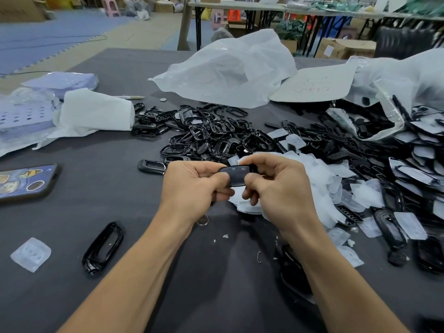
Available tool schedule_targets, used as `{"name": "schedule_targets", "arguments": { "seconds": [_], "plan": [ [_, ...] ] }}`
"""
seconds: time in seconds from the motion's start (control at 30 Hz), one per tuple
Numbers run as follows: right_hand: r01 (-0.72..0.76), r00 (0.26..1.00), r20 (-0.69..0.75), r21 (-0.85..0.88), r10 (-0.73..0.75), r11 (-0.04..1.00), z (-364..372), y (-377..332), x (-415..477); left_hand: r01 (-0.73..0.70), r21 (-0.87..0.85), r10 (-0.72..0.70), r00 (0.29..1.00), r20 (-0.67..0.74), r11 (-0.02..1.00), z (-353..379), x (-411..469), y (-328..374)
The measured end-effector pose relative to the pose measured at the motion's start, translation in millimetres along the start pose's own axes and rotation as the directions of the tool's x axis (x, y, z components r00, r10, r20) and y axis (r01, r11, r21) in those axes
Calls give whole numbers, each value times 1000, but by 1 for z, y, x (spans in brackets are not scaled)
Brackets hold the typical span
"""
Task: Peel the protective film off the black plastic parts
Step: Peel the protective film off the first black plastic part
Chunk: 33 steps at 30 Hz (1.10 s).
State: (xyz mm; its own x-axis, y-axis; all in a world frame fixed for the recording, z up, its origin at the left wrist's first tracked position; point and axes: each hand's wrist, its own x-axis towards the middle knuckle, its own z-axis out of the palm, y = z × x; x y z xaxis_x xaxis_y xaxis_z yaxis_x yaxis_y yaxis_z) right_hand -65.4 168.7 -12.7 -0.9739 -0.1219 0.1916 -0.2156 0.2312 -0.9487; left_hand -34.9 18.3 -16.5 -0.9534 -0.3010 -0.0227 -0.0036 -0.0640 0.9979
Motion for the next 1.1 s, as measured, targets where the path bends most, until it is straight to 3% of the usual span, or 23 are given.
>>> {"name": "schedule_targets", "arguments": {
  "seconds": [0.1,0.2,0.43,0.6,0.7,0.83,0.93,1.1],
  "plan": [
    [226,970,3,-365,-242,903,0,-5,-11,21,-22,-22,999,-30,1000,1,0,-1],
    [390,915,97,-468,-393,793,2,-7,-19,32,-38,-33,999,-27,999,-1,-1,-2],
    [396,874,38,-636,-485,663,-19,-9,-14,65,43,-68,996,60,997,5,-6,-9],
    [137,991,60,-471,-123,872,-33,-7,-11,28,90,-28,1000,1,996,17,-10,-13],
    [-38,999,-2,-177,39,983,-33,-4,-13,-28,43,30,998,-56,999,19,-10,-11],
    [-111,994,11,31,111,993,-32,-6,-11,-125,-27,122,989,-89,992,16,-12,-8],
    [-125,991,63,55,121,991,-27,-11,-14,-160,-56,155,984,-84,985,19,-14,-8],
    [-161,987,-5,114,162,980,-26,-12,-15,-176,-69,170,981,-94,982,22,-14,-12]
  ]
}}
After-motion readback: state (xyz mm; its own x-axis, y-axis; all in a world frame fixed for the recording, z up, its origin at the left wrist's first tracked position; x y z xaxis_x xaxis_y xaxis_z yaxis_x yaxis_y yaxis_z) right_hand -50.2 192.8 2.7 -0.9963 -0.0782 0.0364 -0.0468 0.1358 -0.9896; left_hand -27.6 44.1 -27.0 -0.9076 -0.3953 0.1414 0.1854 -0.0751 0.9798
